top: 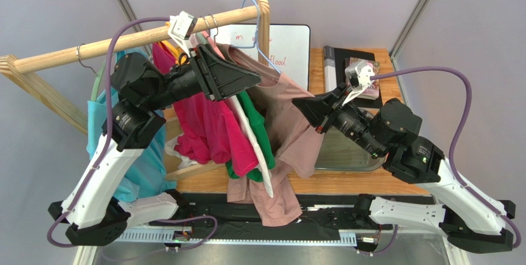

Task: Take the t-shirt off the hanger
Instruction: Grab a hanger with a tshirt on it with the right arm, then pass the hanger from the right arm to the left

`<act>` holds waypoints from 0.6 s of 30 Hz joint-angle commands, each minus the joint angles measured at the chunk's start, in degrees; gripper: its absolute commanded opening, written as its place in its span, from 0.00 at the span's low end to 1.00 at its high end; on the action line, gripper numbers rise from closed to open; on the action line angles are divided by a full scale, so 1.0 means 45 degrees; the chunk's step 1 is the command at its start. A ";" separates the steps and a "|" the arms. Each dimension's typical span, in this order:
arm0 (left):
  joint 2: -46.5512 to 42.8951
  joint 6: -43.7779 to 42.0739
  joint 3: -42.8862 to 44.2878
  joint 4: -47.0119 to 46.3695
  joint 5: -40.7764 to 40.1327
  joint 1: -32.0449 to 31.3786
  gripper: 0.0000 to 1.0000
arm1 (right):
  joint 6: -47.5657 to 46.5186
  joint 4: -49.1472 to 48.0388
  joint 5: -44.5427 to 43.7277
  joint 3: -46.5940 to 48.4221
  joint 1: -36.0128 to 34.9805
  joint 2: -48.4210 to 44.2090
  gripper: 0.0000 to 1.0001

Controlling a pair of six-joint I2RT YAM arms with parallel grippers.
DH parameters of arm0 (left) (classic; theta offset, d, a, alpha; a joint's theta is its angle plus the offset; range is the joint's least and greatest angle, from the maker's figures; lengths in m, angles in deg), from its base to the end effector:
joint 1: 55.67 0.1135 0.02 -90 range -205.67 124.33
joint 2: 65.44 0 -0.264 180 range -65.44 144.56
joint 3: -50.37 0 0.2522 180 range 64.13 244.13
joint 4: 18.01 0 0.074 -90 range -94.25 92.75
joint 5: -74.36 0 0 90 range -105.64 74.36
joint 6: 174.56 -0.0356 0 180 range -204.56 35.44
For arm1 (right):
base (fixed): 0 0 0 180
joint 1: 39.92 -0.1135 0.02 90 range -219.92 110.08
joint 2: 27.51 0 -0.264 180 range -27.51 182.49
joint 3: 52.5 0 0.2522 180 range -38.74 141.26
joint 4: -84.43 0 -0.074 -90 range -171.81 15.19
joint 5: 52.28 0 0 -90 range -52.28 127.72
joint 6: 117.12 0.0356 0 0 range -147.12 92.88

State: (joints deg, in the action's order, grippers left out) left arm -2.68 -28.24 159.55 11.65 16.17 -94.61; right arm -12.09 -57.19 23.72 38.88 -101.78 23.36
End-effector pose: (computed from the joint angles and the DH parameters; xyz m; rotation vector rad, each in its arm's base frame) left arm 0.1226 -0.1232 0.5610 0.3309 1.5191 -1.7218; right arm 0.0800 0.1314 0.4861 -0.4455 1.5381 0.8723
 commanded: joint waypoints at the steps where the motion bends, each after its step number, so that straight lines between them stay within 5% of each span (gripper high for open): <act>1: 0.0252 -0.0579 0.0730 0.0099 -0.1069 -0.0506 0.57 | -0.0526 -0.1897 0.0667 0.0270 -0.0100 -0.0249 0.00; 18: 0.1109 -0.1888 -0.0814 0.0548 -0.5193 -0.3961 0.64 | -0.0039 -0.2913 0.0846 -0.4866 -0.0100 -0.5151 0.00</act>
State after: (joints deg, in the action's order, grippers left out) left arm 0.08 -33.75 155.85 14.47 -0.81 -108.81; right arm -13.29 -62.43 26.76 19.30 -101.78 2.69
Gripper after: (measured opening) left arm 0.633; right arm 0.030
